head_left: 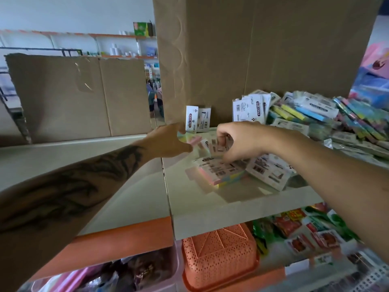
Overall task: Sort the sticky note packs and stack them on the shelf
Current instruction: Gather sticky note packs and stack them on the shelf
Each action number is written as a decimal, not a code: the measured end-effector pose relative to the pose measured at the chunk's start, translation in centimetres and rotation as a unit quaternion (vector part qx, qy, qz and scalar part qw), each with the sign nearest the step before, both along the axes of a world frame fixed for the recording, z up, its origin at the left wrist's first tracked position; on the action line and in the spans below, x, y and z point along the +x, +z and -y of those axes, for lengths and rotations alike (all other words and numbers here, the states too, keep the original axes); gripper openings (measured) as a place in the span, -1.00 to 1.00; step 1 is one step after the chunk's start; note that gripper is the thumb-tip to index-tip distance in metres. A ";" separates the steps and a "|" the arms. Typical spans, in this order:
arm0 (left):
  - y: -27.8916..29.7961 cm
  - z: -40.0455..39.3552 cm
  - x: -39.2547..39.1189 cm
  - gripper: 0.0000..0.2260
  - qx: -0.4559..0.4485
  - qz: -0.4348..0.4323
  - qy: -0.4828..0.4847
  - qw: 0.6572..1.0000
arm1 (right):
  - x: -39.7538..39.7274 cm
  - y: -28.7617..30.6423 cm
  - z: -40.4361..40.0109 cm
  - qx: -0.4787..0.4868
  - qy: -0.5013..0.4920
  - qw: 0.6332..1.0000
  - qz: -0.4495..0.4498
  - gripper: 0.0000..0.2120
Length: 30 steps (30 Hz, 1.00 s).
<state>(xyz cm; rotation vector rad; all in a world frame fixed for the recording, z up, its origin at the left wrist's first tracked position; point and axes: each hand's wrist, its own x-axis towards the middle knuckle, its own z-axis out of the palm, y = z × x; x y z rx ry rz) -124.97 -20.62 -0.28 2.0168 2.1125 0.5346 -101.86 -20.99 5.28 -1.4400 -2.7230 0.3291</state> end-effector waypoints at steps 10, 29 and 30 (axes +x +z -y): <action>1.7 5.4 -4.6 -0.38 0.012 -0.015 0.004 1.000 | -3.7 1.4 2.5 0.055 0.049 0.993 -0.087 -0.65; 1.9 32.9 -34.4 -0.49 -0.003 0.021 0.137 0.990 | -36.5 -1.1 17.2 -0.001 0.239 0.969 -0.063 -0.48; 1.7 33.7 -36.0 -0.48 -0.011 0.023 0.130 0.991 | -38.1 -1.4 17.7 0.000 0.244 0.968 -0.054 -0.49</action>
